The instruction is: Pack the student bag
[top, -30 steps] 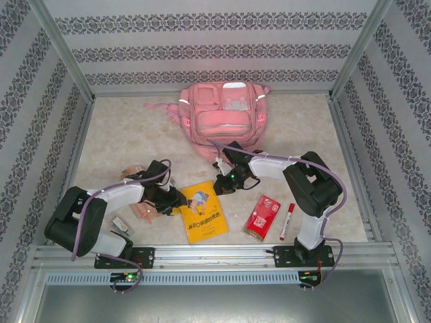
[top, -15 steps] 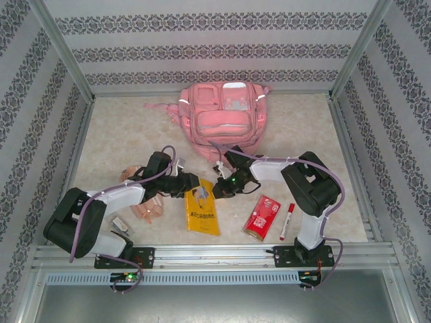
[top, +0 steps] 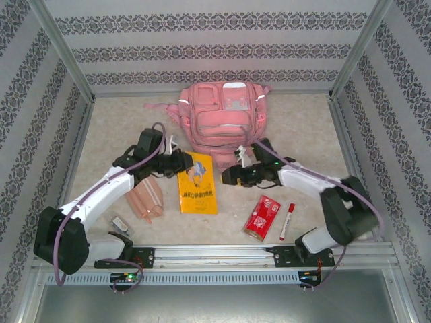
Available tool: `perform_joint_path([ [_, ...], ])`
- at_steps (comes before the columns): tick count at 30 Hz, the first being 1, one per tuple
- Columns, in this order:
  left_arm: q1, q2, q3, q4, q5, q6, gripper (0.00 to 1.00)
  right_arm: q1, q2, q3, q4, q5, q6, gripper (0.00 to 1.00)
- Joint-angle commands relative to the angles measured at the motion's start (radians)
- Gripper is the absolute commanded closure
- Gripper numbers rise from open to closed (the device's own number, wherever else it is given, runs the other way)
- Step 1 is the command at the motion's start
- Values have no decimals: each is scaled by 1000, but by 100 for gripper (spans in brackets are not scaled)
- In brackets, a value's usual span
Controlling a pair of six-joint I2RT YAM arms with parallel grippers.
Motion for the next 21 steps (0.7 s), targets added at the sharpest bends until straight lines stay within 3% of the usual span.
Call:
perform_joint_path([
  [1,23,1,145,13,123,47,100,-33,-120,-7,137,-151,97,31],
  [5,22,64,288,47,224,65,100,-81,-184,-6,294,-291,256,20],
  [8,23,85,342,73,255,61,100,-90,-195,16,310,-318,303,14],
  [13,22,100,341,220,299,-23,100,-71,-181,44,378,-366,372,13],
  [16,23,116,297,429,332,-146,100,-39,-151,50,500,-396,480,16],
  [19,23,142,270,567,359,-205,100,-23,-121,39,659,-408,600,25],
  [21,24,147,254,631,372,-213,100,-23,-108,39,732,-412,652,37],
])
